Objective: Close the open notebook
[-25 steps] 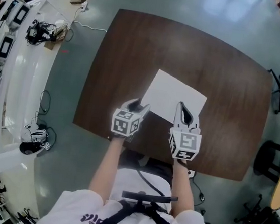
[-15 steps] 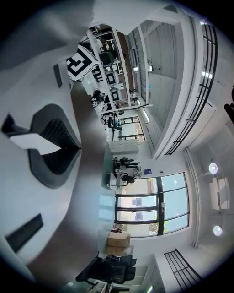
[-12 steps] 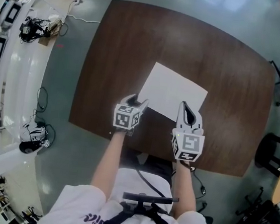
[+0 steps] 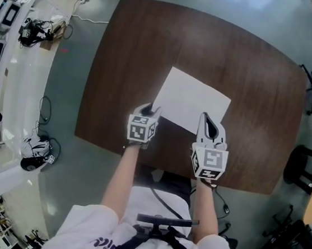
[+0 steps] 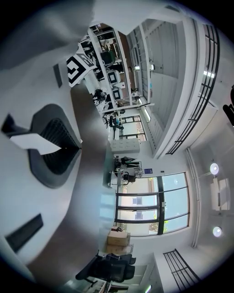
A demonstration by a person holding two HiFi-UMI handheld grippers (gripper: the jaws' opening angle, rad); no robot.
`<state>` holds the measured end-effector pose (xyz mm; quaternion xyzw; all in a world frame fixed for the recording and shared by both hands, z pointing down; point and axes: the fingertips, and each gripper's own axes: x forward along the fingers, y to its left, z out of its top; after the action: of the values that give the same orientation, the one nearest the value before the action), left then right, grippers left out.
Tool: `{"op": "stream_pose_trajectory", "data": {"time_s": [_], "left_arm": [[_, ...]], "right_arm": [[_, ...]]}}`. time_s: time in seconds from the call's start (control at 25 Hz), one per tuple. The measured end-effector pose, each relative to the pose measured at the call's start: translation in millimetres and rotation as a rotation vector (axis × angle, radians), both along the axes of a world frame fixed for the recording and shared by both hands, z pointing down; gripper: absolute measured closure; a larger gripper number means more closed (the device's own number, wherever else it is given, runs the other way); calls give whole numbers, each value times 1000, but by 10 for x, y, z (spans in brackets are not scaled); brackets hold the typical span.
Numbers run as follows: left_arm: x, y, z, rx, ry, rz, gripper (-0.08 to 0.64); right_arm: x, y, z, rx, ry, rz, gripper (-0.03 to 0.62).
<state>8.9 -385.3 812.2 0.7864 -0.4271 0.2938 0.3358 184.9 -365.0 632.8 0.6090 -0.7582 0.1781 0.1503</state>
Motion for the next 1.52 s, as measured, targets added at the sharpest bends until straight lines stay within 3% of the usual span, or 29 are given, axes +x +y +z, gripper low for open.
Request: {"op": "stream_pose_trajectory", "data": {"time_s": [0.12,0.32,0.72,1.16,1.52], "left_arm": [[-41,-14,37,-1,-17,-11,444],[-123,-35,-29,-41,36,-70,491],[-84,33,-382,25,64,-50,522],[249,345,-951,110,81,70,531],[645,602,-1330,188,97,234,534]], "right_arm": [[-23,1,-30,11,-1,-1,600],[-69,3,-157,31,1,4,600],[-54,202,-442,77,11,32,600],[14,428,-899,132,53,38,600],[112,619,-1081,158,72,85,600]]}}
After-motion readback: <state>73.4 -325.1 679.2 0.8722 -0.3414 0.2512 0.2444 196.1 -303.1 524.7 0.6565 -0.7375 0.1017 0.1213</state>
